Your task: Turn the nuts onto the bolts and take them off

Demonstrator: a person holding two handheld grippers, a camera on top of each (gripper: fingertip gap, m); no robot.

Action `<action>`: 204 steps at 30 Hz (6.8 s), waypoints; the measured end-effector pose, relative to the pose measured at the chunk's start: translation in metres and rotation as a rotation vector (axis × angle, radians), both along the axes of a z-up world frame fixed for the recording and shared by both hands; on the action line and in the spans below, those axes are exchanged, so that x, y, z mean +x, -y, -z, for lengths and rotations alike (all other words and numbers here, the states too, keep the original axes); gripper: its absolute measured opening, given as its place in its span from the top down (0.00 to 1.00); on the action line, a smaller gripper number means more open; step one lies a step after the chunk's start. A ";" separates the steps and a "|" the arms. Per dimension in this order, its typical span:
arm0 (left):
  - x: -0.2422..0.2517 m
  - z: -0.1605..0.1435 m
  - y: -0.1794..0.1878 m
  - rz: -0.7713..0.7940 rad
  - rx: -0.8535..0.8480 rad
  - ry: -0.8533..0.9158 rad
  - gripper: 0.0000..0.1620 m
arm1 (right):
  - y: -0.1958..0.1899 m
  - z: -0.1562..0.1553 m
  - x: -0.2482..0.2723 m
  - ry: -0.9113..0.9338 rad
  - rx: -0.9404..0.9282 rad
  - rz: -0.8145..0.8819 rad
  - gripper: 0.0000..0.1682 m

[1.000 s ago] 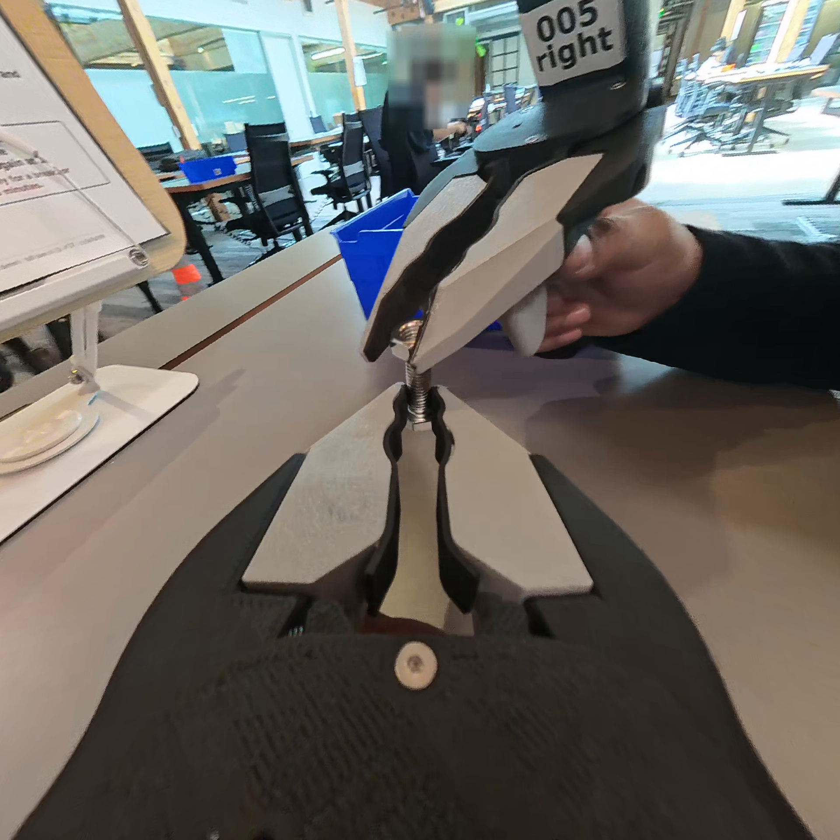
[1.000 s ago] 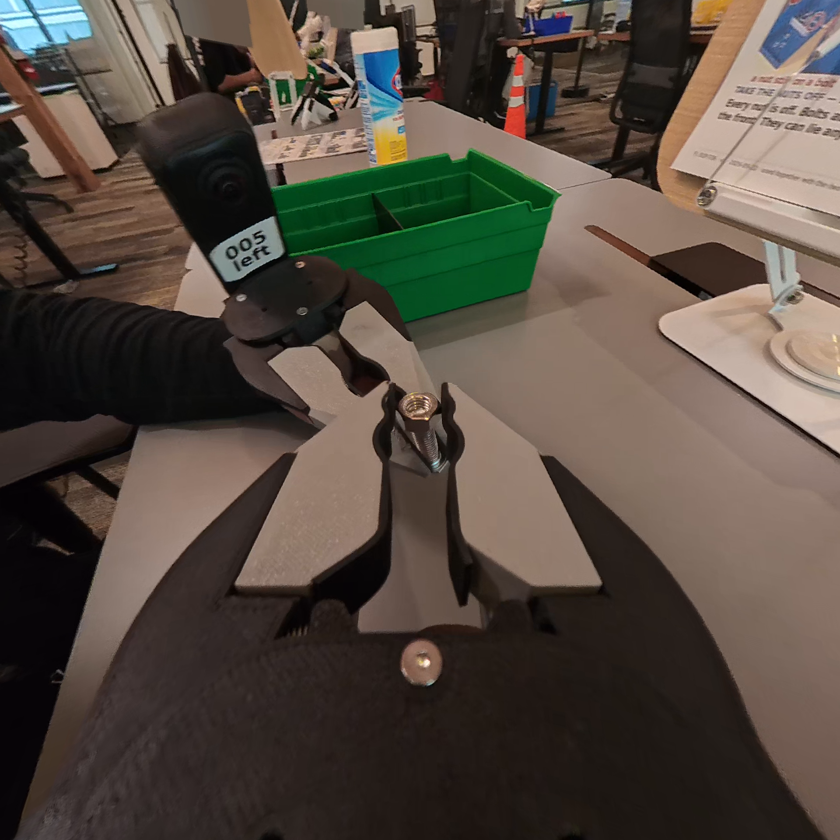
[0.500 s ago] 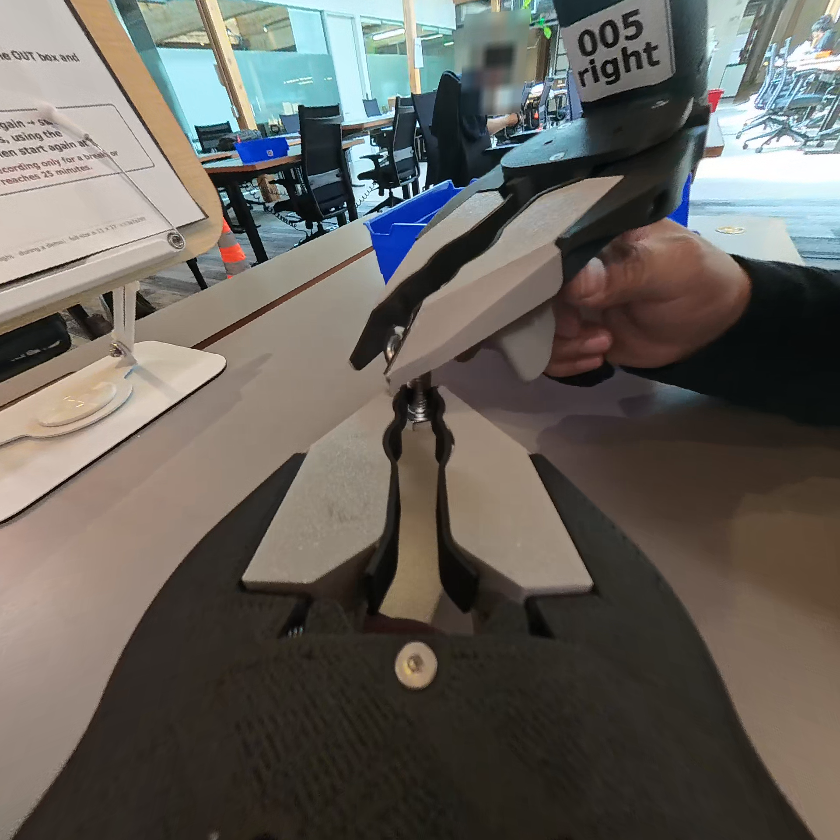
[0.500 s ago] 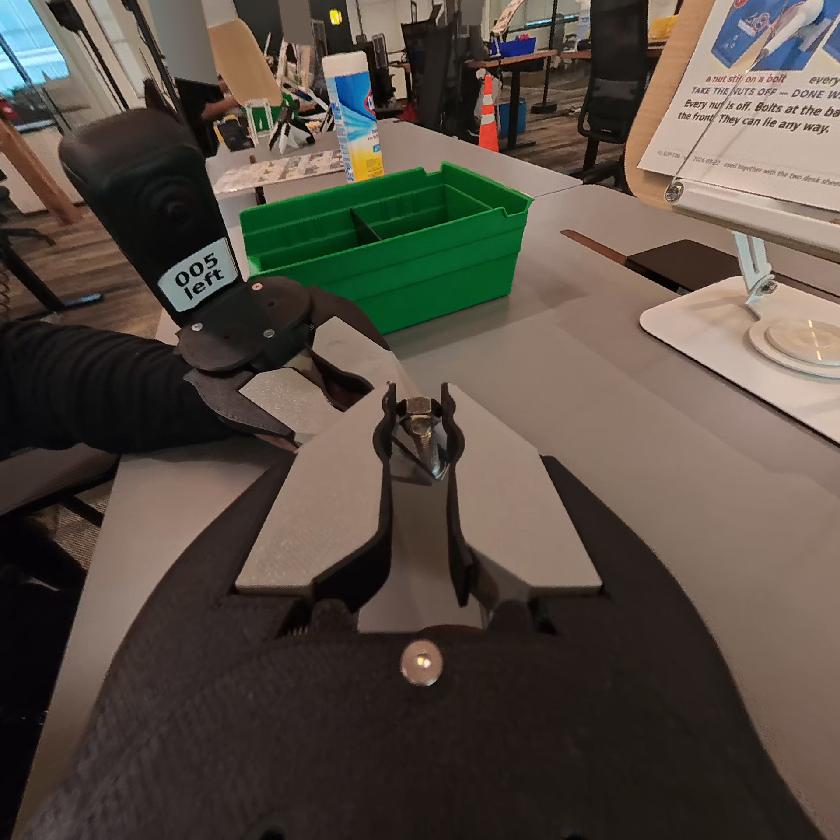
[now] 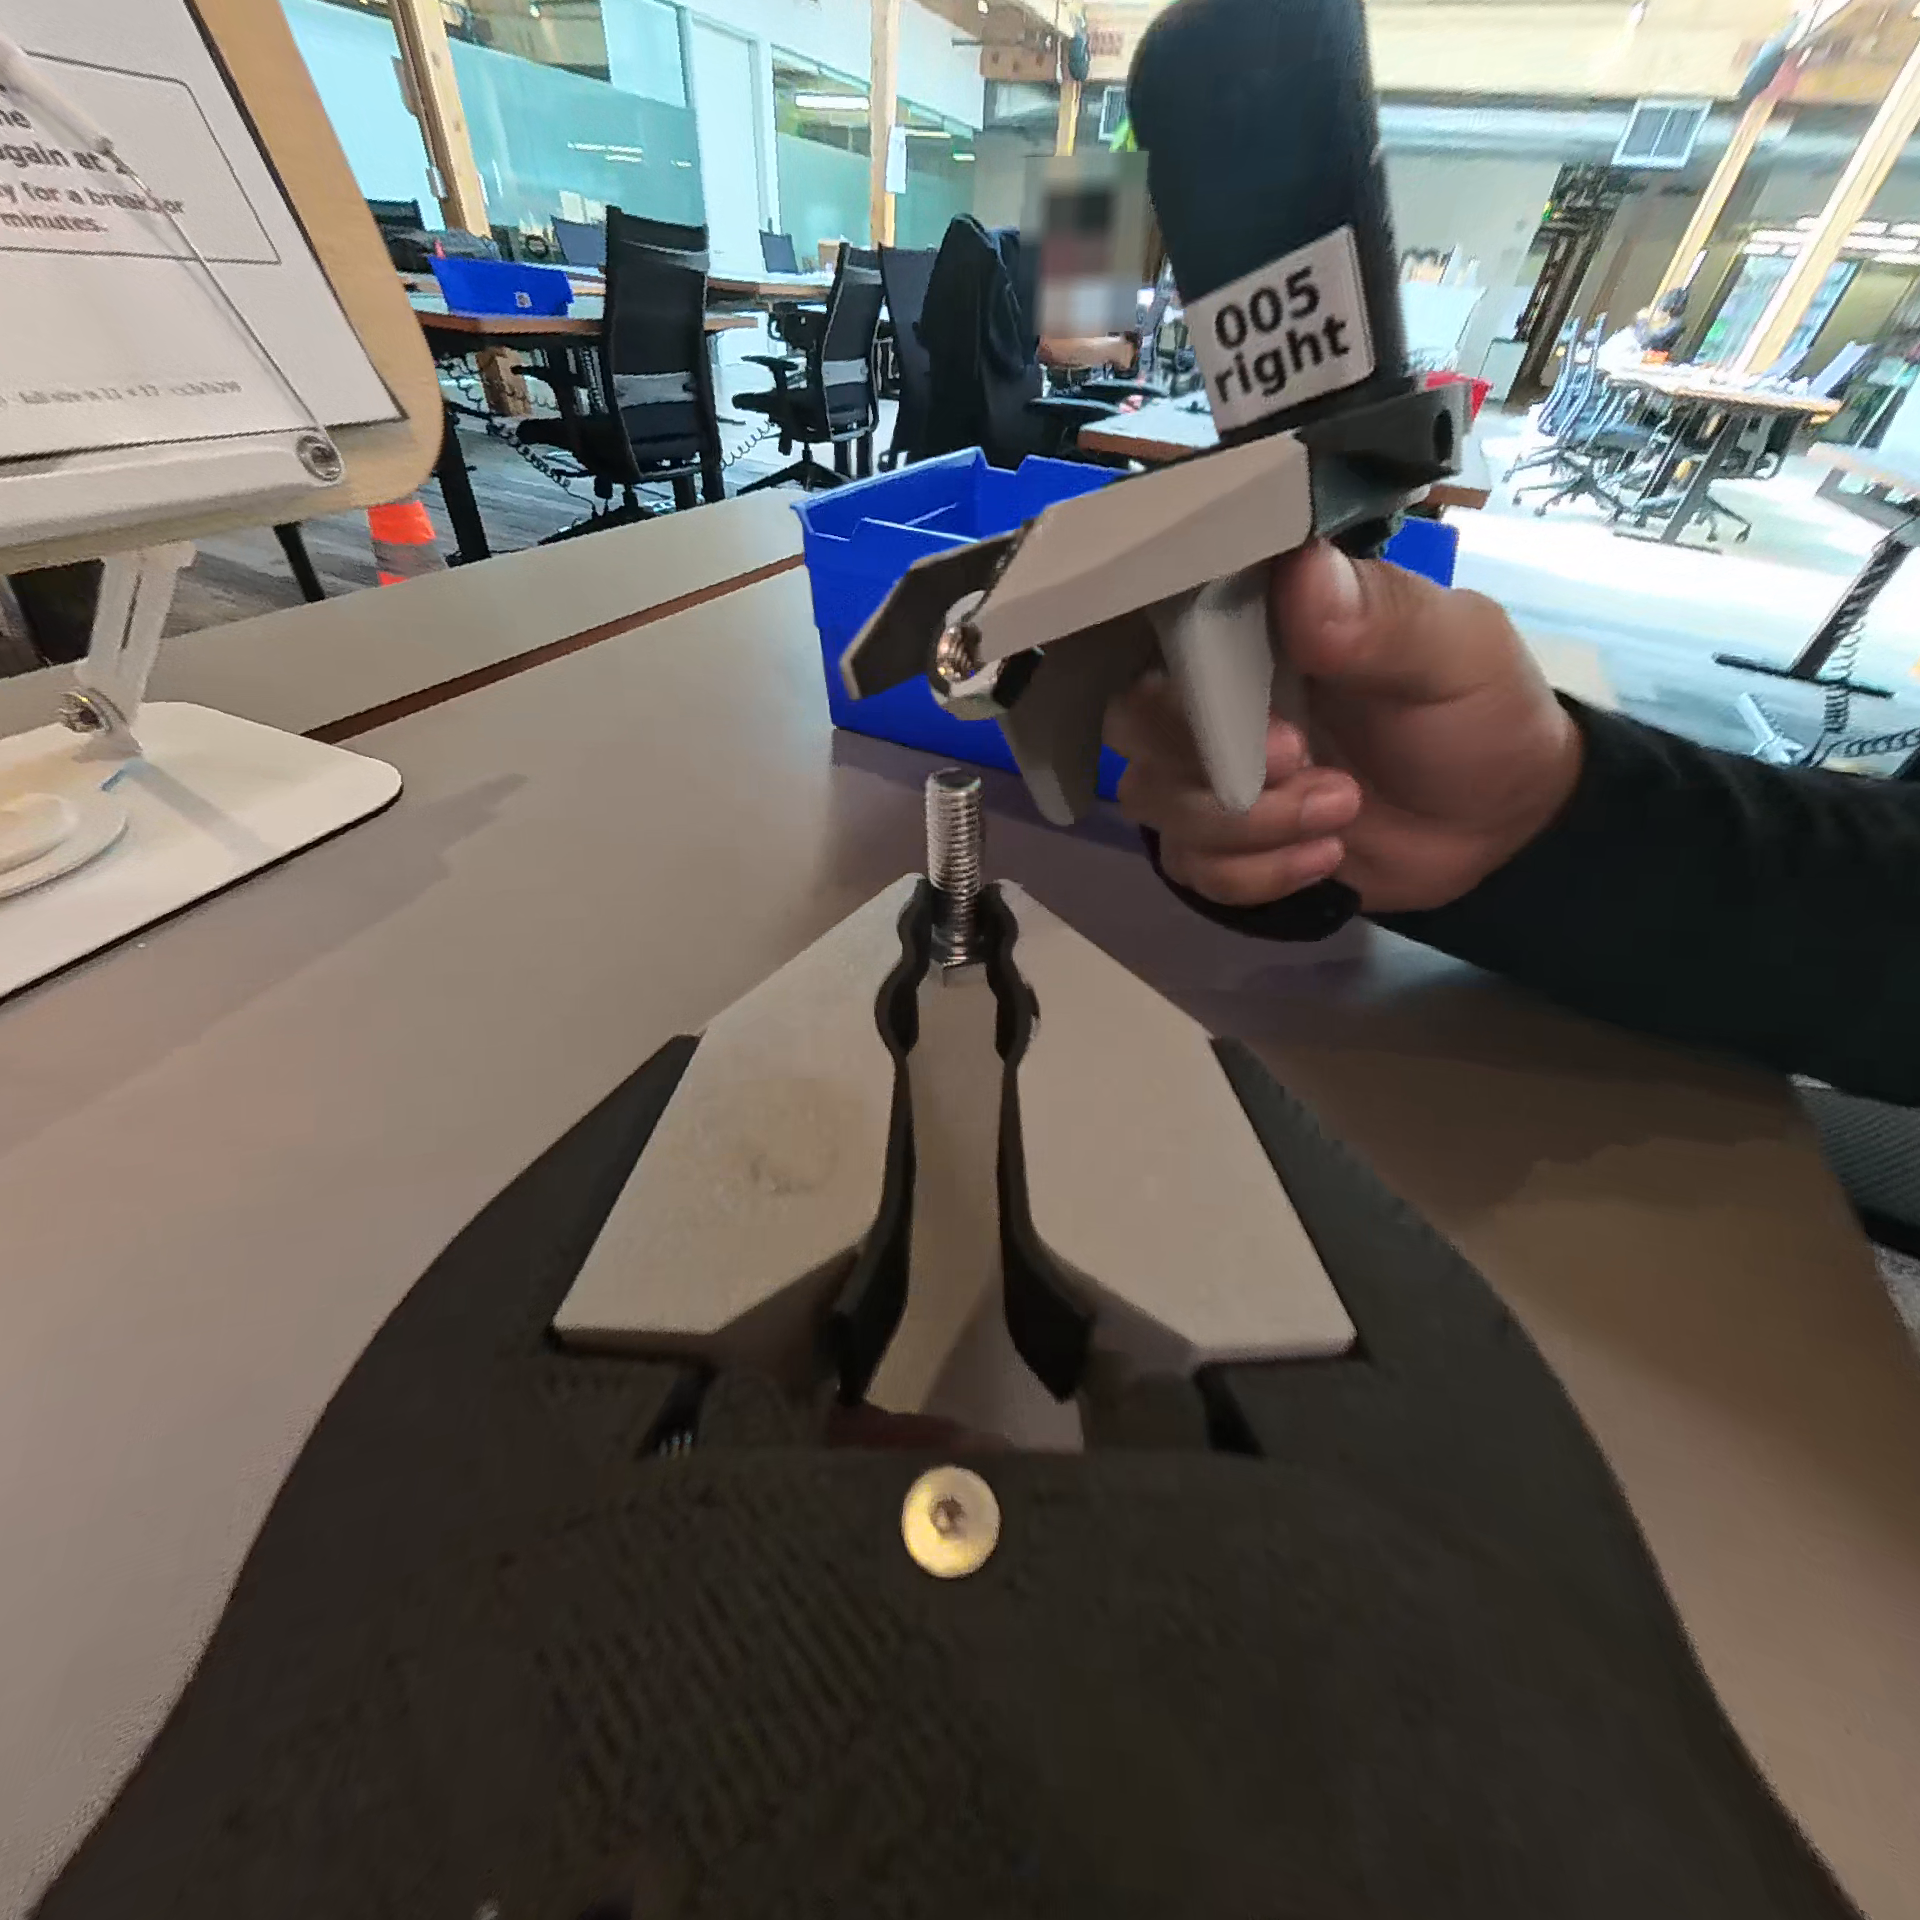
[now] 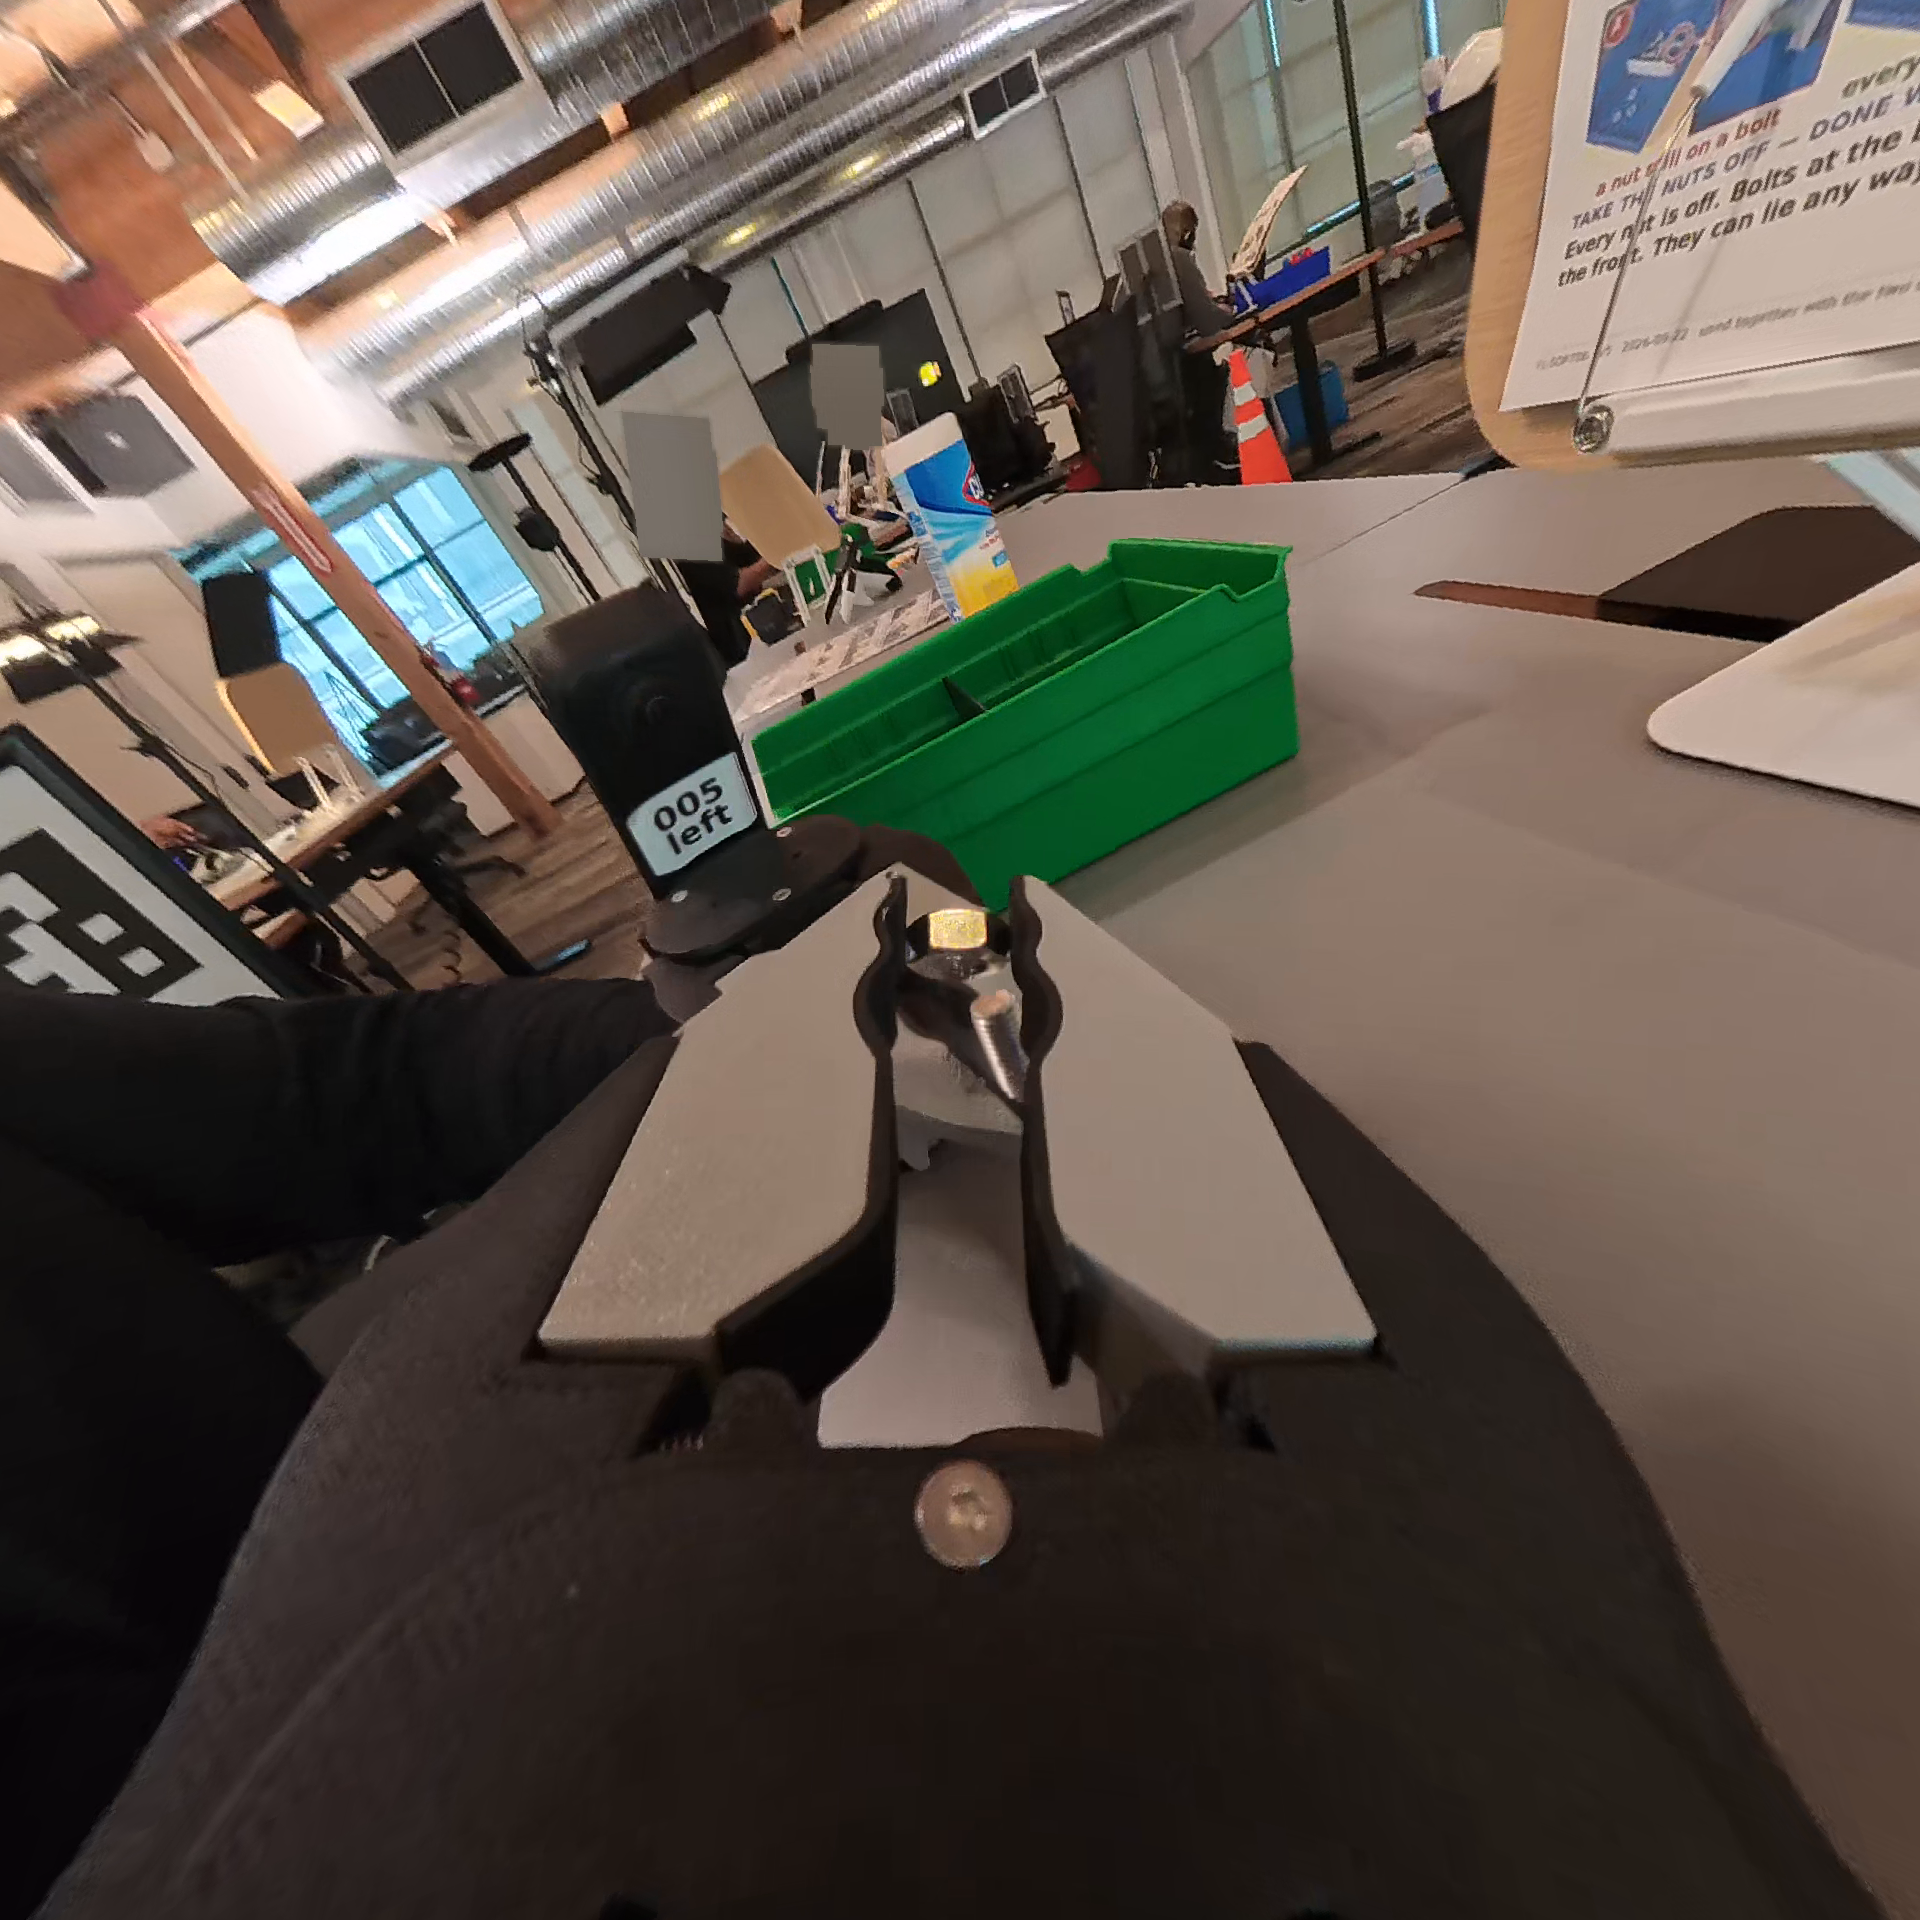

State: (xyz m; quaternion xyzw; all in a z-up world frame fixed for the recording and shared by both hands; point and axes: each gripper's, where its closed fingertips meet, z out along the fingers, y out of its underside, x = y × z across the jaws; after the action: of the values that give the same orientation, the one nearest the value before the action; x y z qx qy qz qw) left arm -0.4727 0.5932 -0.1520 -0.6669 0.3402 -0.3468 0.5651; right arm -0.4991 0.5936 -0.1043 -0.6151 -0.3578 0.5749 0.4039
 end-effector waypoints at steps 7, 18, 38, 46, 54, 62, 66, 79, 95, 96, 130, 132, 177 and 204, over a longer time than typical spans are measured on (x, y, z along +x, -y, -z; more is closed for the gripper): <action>-0.012 0.014 -0.015 -0.095 -0.011 -0.110 0.96 | -0.013 0.009 0.007 0.077 0.025 0.066 0.90; -0.036 0.028 -0.036 -0.208 -0.053 -0.186 0.96 | -0.007 0.120 0.032 0.865 0.210 0.006 0.90; -0.035 0.029 -0.035 -0.196 -0.057 -0.186 0.96 | -0.010 0.112 0.044 0.802 0.151 -0.004 0.86; -0.034 0.028 -0.035 -0.189 -0.051 -0.186 0.96 | -0.010 0.129 0.043 0.879 0.210 -0.018 0.83; -0.032 0.027 -0.033 -0.177 -0.038 -0.183 0.96 | -0.022 0.141 0.043 0.897 0.208 0.031 0.83; -0.030 0.028 -0.032 -0.173 -0.038 -0.188 0.96 | -0.024 0.144 0.041 0.888 0.216 0.034 0.90; -0.030 0.028 -0.031 -0.168 -0.040 -0.189 0.96 | -0.024 0.144 0.040 0.881 0.207 0.034 0.90; -0.004 0.010 0.014 0.197 0.016 -0.063 0.96 | 0.015 0.033 0.038 0.614 0.265 -0.012 0.90; 0.006 -0.012 0.040 0.271 0.142 -0.026 0.96 | 0.043 0.008 0.019 0.838 0.373 -0.114 0.90; 0.006 -0.012 0.039 0.264 0.146 -0.027 0.96 | 0.042 0.008 0.018 0.835 0.369 -0.116 0.90; 0.003 -0.009 0.027 0.174 0.158 -0.075 0.96 | 0.031 0.014 0.012 0.831 0.321 -0.016 0.90; 0.004 -0.009 0.025 0.153 0.159 -0.077 0.96 | 0.029 0.015 0.012 0.823 0.304 0.014 0.90; -0.005 -0.002 -0.003 -0.203 0.044 -0.103 0.96 | -0.001 0.021 0.007 0.748 0.154 0.268 0.90; 0.028 -0.024 0.065 0.326 0.082 0.040 0.96 | 0.066 -0.015 0.026 0.275 0.324 -0.135 0.70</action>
State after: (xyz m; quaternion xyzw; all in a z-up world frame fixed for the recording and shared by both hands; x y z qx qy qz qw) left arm -0.4445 0.5279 -0.1276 -0.5722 0.4463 -0.4331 0.5346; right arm -0.4729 0.5281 -0.0898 -0.5893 -0.5375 0.4464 0.4055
